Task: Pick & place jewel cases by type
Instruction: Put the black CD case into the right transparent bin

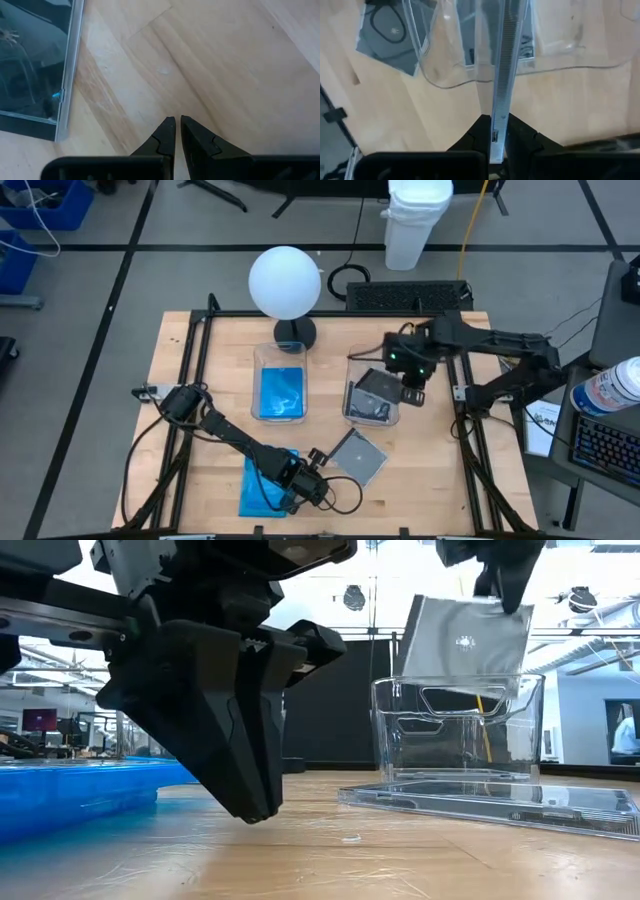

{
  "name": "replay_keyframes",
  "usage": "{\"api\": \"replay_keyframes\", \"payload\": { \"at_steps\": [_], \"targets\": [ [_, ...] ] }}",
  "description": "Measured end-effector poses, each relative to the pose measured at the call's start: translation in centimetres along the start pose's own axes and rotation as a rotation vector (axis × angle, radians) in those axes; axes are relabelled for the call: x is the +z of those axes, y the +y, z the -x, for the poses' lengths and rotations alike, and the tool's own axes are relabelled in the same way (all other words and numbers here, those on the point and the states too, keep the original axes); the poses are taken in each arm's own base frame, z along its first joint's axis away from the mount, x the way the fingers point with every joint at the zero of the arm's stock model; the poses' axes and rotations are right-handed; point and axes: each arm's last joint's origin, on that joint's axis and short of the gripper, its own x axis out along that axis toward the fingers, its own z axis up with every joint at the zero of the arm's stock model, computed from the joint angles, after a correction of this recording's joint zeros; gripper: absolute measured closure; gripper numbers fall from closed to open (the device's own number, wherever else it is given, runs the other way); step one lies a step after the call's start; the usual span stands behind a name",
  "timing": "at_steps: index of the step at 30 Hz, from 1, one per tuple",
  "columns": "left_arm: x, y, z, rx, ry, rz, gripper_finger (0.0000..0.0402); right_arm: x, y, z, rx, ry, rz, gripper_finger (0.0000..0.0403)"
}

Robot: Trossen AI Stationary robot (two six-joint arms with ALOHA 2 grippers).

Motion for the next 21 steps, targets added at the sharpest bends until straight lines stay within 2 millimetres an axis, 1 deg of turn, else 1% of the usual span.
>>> {"api": "replay_keyframes", "payload": {
  "at_steps": [7,12,18,21],
  "targets": [
    [-0.1,0.1,0.0,0.009,0.009,-0.003,0.0364,2.5,-2.0,-2.1,0.016,0.086,0.084,0.0374],
    [-0.4,0.4,0.0,0.01,0.035,0.008,0.0364,3.7,-3.2,-3.4,0.043,0.133,0.116,0.0373],
    [-0.5,0.8,-0.1,0.012,0.045,0.014,0.0364,5.0,-3.8,-4.8,0.13,0.15,0.152,0.0374],
    [-0.4,0.9,-0.1,0.014,0.035,0.018,0.0364,5.8,-4.0,-5.8,0.135,0.153,0.19,0.0371]
  ]
}}
